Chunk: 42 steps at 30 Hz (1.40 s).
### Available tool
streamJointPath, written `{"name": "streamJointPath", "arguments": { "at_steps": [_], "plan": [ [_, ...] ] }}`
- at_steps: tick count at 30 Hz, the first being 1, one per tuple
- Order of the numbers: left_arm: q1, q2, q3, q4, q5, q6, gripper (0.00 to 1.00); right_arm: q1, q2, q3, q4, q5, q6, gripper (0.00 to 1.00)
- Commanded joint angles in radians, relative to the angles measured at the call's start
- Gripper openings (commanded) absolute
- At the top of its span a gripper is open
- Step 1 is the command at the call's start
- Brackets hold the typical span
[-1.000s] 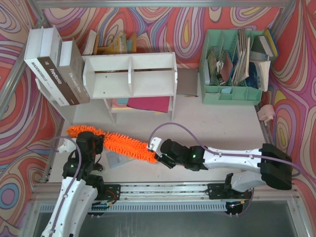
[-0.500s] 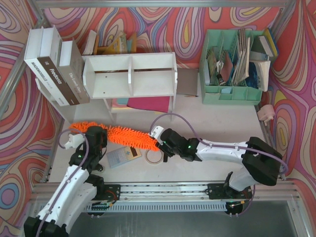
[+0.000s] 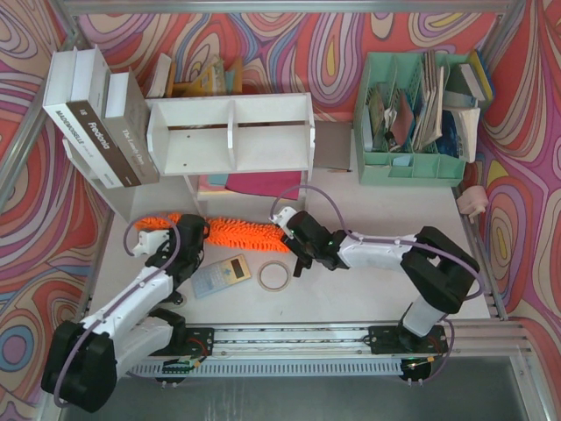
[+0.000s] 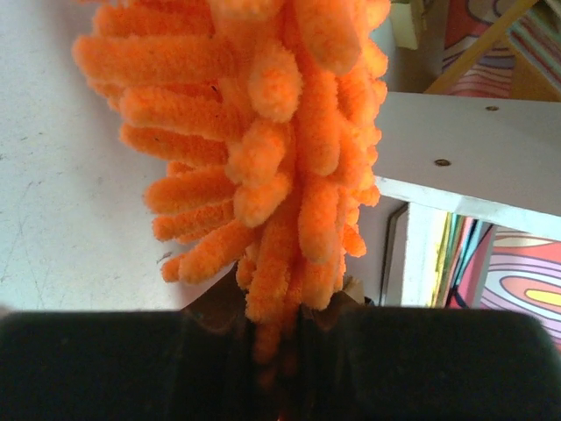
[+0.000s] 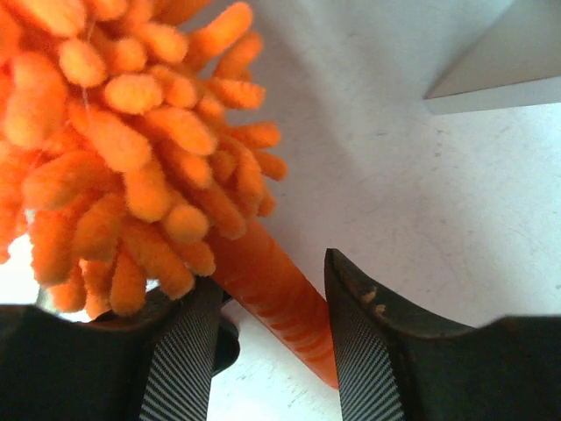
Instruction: Dust the bookshelf with a duster
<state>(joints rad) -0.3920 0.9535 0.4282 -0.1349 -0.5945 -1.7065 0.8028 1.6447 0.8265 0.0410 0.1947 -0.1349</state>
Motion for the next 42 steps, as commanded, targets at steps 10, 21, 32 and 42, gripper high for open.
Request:
{"name": "streamJointPath", "arguments": {
  "at_steps": [10,21,32,42],
  "plan": [
    [-0.021,0.148,-0.016,0.034,-0.025,-0.028,0.28,-0.050,-0.174,0.018,0.050,0.080,0.139,0.82],
    [-0.025,0.128,0.028,-0.052,-0.003,0.003,0.85,-0.051,-0.436,-0.039,-0.071,0.122,0.210,0.99],
    [-0.026,-0.243,0.170,-0.415,0.015,0.302,0.98,-0.050,-0.659,-0.081,-0.152,0.193,0.318,0.99],
    [-0.025,-0.406,0.250,-0.424,0.040,0.976,0.99,-0.052,-0.740,-0.102,-0.128,0.331,0.374,0.99]
  ]
}}
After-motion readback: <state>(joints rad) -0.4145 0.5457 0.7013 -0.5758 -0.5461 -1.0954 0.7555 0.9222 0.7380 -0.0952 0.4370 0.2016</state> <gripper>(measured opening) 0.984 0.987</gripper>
